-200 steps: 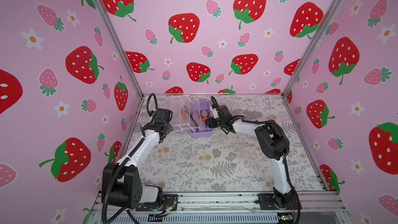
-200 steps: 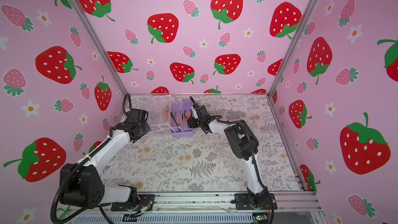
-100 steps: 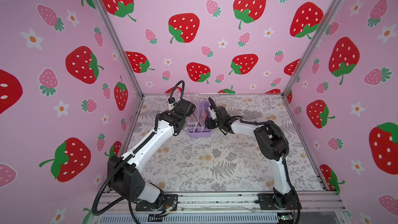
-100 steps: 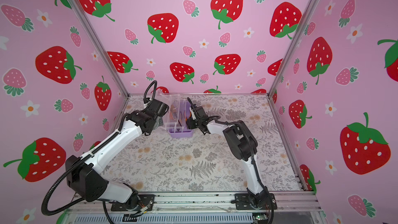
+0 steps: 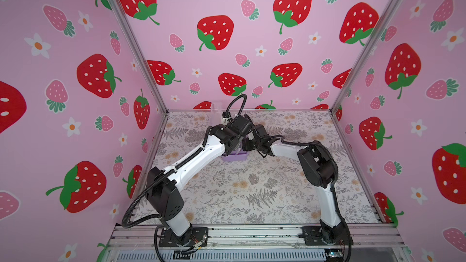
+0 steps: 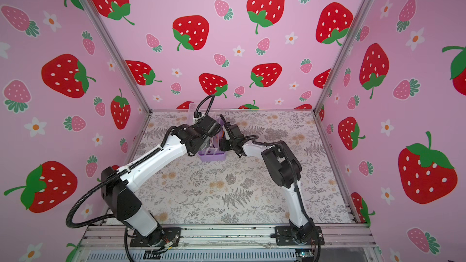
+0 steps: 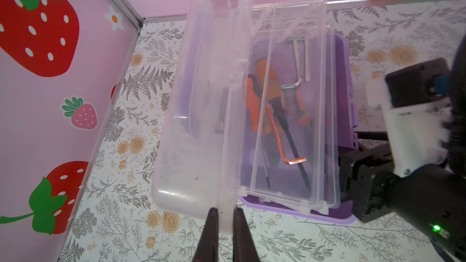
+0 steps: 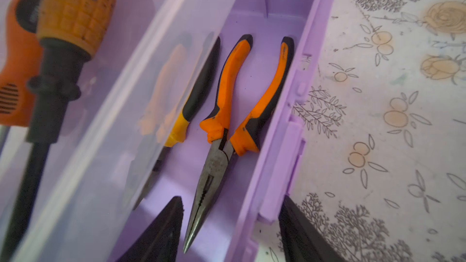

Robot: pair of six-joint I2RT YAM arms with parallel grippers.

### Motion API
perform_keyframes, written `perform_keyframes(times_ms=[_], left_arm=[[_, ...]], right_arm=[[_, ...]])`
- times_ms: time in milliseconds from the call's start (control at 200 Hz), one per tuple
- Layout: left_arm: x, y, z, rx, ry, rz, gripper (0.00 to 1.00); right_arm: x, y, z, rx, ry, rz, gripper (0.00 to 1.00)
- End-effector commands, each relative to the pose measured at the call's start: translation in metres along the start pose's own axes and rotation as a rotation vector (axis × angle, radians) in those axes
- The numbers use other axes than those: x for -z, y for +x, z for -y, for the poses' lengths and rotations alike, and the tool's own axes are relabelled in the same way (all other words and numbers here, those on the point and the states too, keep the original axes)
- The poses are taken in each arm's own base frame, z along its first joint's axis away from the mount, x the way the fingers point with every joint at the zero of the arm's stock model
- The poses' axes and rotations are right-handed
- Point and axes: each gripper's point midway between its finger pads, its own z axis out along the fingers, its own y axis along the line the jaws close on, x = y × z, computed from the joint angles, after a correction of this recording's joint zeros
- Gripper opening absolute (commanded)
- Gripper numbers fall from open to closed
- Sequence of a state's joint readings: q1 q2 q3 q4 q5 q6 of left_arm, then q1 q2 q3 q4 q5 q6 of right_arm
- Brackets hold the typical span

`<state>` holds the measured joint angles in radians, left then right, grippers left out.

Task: Pack the tool kit
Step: 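Swing the clear lid down over the box with the left gripper while the right holds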

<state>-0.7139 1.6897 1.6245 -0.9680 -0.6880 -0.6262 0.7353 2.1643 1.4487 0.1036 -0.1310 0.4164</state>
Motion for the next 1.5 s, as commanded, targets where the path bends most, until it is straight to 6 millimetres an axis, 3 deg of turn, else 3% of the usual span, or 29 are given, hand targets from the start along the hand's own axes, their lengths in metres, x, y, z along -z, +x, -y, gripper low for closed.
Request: perform_keyframes(times_ms=[0, 285, 410, 485, 645, 805, 975, 1221, 1366, 1496], left_arm=[[0.028, -0.024, 0.060, 0.100, 0.237, 0.045, 0.00], [0.053, -0.035, 0.098, 0.118, 0.436, 0.047, 0.01], [0.075, -0.047, 0.112, 0.138, 0.581, 0.080, 0.05], [0.089, -0.054, 0.117, 0.154, 0.662, 0.099, 0.13], [0.110, -0.065, 0.106, 0.184, 0.721, 0.154, 0.28], [0.114, -0.068, 0.083, 0.214, 0.706, 0.178, 0.44], [0.095, -0.062, 0.051, 0.270, 0.626, 0.168, 0.55], [0.038, -0.035, -0.010, 0.417, 0.494, 0.086, 0.63], [0.014, -0.023, -0.028, 0.432, 0.429, 0.061, 0.64], [-0.011, -0.010, -0.033, 0.448, 0.393, 0.005, 0.65]], right_arm=[[-0.004, 0.002, -0.021, 0.013, -0.087, -0.005, 0.65], [-0.001, 0.002, -0.014, -0.044, -0.119, -0.006, 0.67], [-0.002, 0.006, -0.012, -0.057, -0.123, -0.011, 0.67], [-0.002, 0.006, -0.013, -0.064, -0.132, -0.011, 0.68], [-0.002, 0.005, -0.013, -0.068, -0.136, -0.009, 0.68], [-0.003, 0.005, -0.013, -0.071, -0.135, -0.009, 0.69], [-0.001, 0.005, -0.013, -0.073, -0.132, -0.008, 0.69], [0.024, -0.018, -0.008, -0.080, -0.124, 0.049, 0.70], [0.043, -0.040, -0.007, -0.086, -0.135, 0.102, 0.71], [0.055, -0.052, -0.007, -0.092, -0.149, 0.130, 0.71]])
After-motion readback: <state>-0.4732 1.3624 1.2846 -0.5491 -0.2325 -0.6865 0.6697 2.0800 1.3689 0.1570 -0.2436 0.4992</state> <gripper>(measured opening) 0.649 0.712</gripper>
